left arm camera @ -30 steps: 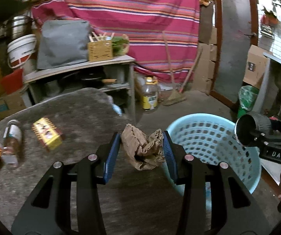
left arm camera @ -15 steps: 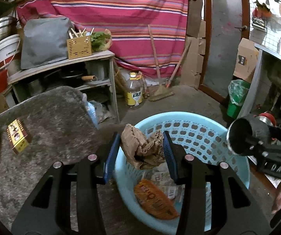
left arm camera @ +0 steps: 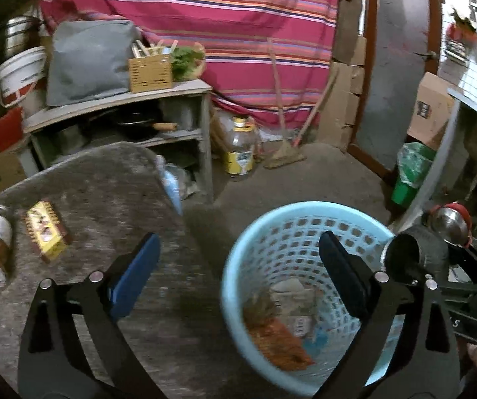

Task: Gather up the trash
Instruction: 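Move both open tools back over the table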

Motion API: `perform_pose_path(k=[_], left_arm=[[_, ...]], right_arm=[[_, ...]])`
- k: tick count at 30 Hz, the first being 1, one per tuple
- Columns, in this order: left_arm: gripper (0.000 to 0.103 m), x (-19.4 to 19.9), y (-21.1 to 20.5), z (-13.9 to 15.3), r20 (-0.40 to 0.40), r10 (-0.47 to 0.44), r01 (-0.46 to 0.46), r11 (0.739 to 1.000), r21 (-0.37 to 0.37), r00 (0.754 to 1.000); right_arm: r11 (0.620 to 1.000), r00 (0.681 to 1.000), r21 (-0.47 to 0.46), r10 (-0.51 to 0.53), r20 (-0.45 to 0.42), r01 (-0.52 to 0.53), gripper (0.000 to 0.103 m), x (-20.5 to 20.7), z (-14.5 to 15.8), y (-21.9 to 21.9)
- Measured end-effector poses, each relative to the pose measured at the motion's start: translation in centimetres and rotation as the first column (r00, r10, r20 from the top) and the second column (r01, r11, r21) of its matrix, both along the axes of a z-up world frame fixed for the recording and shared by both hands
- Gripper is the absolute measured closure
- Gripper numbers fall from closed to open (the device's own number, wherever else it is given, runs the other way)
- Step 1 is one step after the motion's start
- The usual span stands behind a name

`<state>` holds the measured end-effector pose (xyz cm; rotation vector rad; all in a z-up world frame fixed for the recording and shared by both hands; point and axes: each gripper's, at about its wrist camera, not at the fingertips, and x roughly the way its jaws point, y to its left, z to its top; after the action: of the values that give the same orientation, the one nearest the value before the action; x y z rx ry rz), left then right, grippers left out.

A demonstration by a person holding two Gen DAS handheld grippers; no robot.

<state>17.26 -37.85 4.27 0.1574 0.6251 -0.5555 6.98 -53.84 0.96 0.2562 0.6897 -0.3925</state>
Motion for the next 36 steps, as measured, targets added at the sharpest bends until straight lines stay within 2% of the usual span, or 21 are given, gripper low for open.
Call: perform_pose_path(k=[5,13,15,16,19,22,28,36], left_arm=[[0.006,0.5,2.9,1.0,0.014,0.057,-0.057,0.998,0.011,0.998],[0.006,1.0,7.7,2.0,0.039,0.137,-0.138,0.990,0.014,0.990],[0.006,1.1,9.0,2.1,0.038,0.154,-0.154,0.988,0.010,0.987],[0.006,1.1,9.7,2.1,0.037,0.161,-0.162,0.987,0.008,0.986],[0.006,1.4,11.6,2.2,0.041,0.182,-0.182,0.983,0.007,0.982],[0.006,2.0,13.8,2.2,0.042,0.209,-0.210,0.978,0.005,0.977],[0.006,3.4,18.5,1.8,0.057,0.273,-0.274,0.962,0.017,0.960],[0.006,6.0,26.0,0.0,0.050,0.386,-0.388,0.921,0.038,0.921]], right_arm=[[1.000,1.000,0.027,0.004,-0.009,-0.004,0.027,1.3,-0.4,0.8],[0.998,1.000,0.055,0.001,-0.012,0.000,0.026,3.4,-0.7,2.8],[0.998,1.000,0.057,-0.021,-0.012,0.021,0.020,3.9,-0.8,3.1],[0.998,0.999,0.063,-0.029,-0.023,0.030,0.007,4.1,-1.1,3.1],[0.992,0.993,0.098,-0.071,-0.089,0.080,0.005,4.9,-1.9,3.2],[0.987,0.994,0.123,-0.090,-0.068,0.098,0.005,5.0,-1.6,3.6],[0.996,0.995,0.073,-0.056,0.087,0.050,0.005,5.1,1.5,7.4],[0.999,0.990,0.008,0.049,0.131,-0.050,0.005,8.2,2.6,13.3]])
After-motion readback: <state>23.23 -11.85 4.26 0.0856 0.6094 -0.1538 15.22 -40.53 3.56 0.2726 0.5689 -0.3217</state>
